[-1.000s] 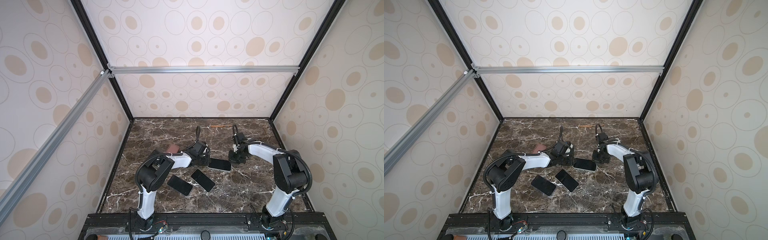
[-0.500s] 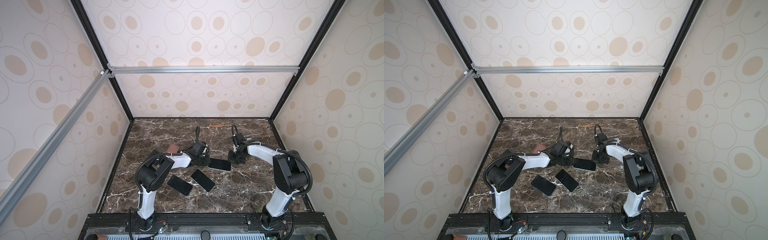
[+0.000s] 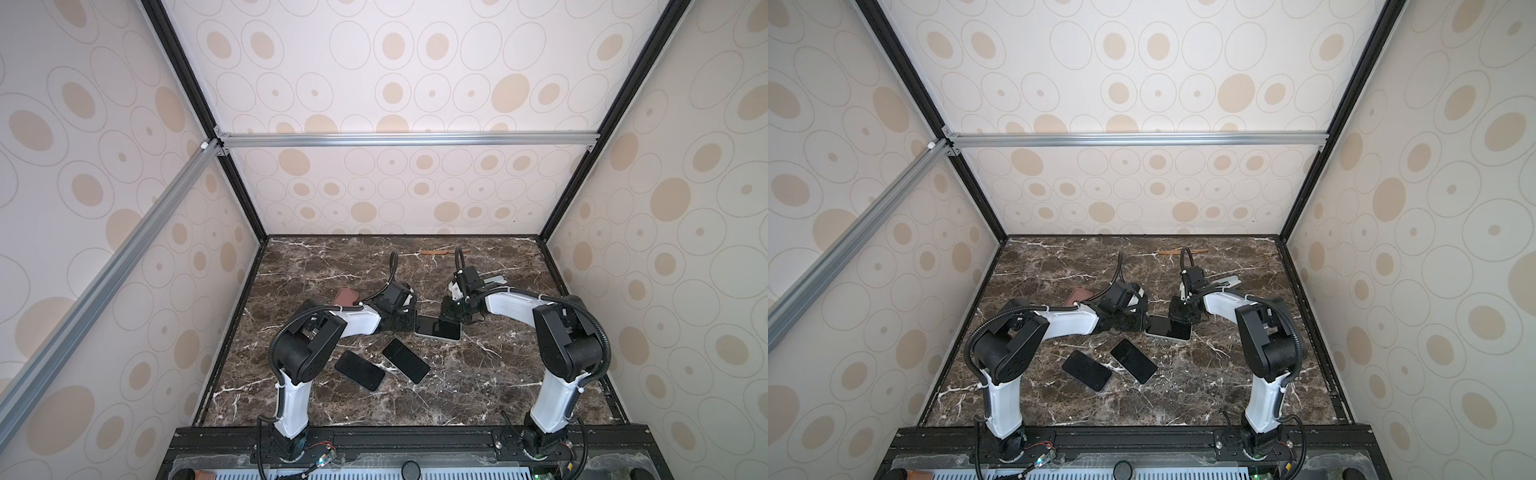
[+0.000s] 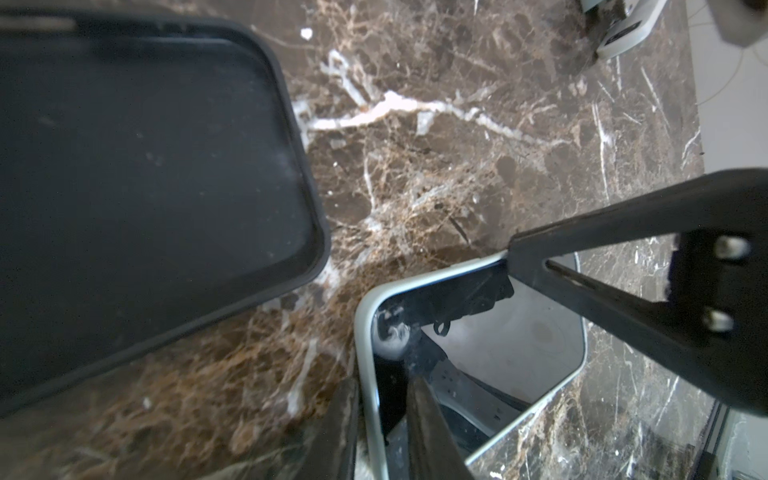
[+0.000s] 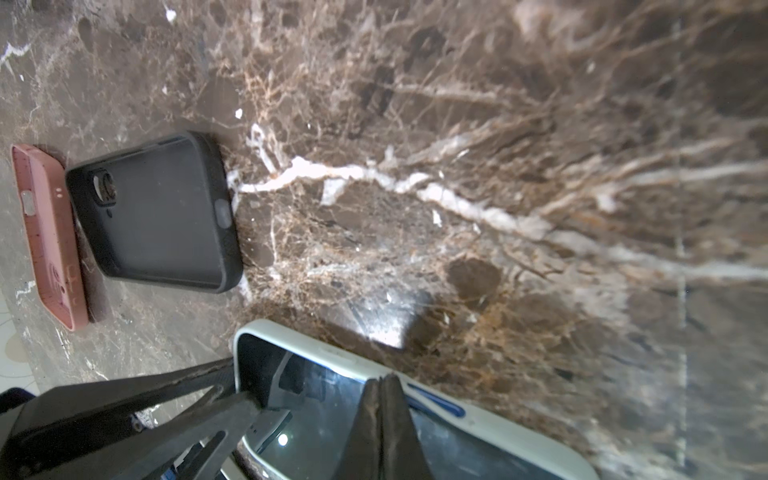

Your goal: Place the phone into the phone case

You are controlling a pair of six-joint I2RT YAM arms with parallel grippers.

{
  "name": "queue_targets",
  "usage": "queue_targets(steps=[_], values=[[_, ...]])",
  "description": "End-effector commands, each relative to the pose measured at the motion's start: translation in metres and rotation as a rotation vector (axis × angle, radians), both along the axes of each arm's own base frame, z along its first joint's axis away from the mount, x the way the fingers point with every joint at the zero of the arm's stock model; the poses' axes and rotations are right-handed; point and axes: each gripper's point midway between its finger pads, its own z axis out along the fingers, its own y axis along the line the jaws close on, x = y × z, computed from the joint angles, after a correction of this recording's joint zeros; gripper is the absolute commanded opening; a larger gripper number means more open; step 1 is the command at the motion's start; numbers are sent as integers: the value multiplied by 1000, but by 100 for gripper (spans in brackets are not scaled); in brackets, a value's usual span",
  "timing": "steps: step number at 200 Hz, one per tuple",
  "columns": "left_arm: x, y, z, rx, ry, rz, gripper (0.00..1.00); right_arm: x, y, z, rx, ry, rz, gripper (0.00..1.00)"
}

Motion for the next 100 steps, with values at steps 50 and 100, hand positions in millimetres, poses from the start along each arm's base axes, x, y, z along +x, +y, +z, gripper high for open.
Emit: queue_targets(steps=[50,100], values=[[35,8,90,-19,-207,24,23,-15,-15,57,-172,-5,147,14],[54,53,200,62,-563,55,25,10,0,134,-201,-272,408,39]])
